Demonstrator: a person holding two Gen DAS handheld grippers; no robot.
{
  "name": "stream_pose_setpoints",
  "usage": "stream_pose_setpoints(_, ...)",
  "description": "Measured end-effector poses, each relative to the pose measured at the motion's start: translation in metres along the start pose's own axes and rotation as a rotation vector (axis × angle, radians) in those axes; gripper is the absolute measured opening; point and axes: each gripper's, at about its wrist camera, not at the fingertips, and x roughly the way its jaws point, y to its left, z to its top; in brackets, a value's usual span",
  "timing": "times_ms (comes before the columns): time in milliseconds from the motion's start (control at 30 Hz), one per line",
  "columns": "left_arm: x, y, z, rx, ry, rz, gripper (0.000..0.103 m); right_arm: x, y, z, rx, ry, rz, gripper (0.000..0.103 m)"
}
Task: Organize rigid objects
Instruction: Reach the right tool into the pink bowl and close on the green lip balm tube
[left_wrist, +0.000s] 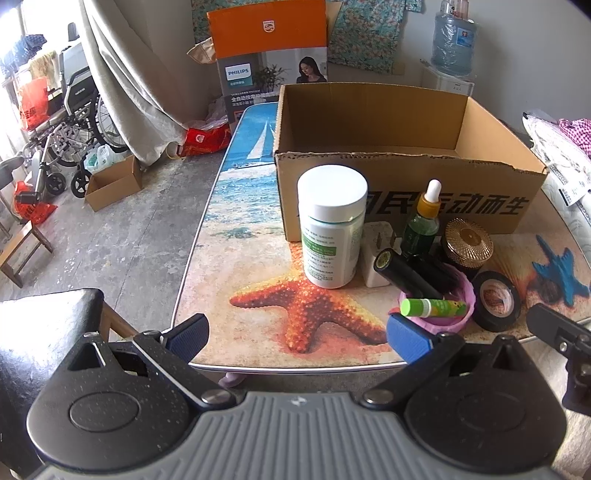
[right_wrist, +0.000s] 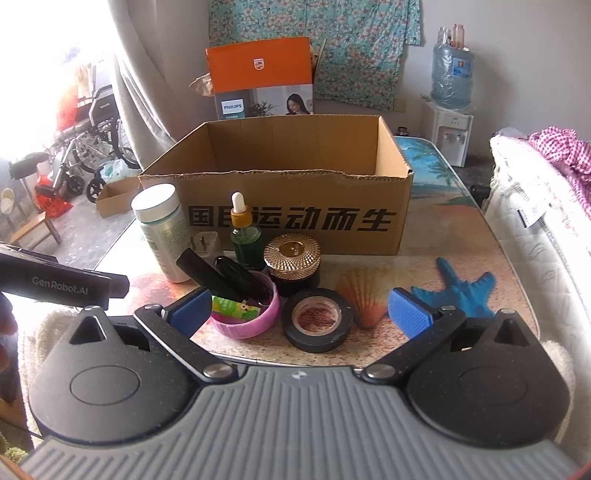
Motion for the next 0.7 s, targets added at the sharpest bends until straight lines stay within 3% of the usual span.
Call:
stream_pose_setpoints(167,0.004,-0.006,0.000,0.024,-0.003,-0.036,0.103,0.001,-0.009,0.001,0.019,-0.029,0.014,0.102)
stream_pose_setpoints(333,0.008,-0.012,0.000,0.056,-0.043,-0.125,0.103,0.001,-0.035,0.009,0.099,-0.082,0.057,0.102)
stream_pose_setpoints(500,0.018,-0.023,0.000,0.099,-0.074,-0.232,0.101,0.016,-0.072,0.020,0.283,-0.053,0.220,0.101)
stream_pose_setpoints(633,0.033,-0.033,0.002,0.129,-0.053,-0.290,0.090,0.042,-0.085,0.019,0.437,0.035,0.368,0.093)
stream_pose_setpoints(700,0.042,-0.037,0.003,0.142,-0.028,-0.312,0.076,0.057,-0.087,0.013,0.513,0.095,0.435,0.082)
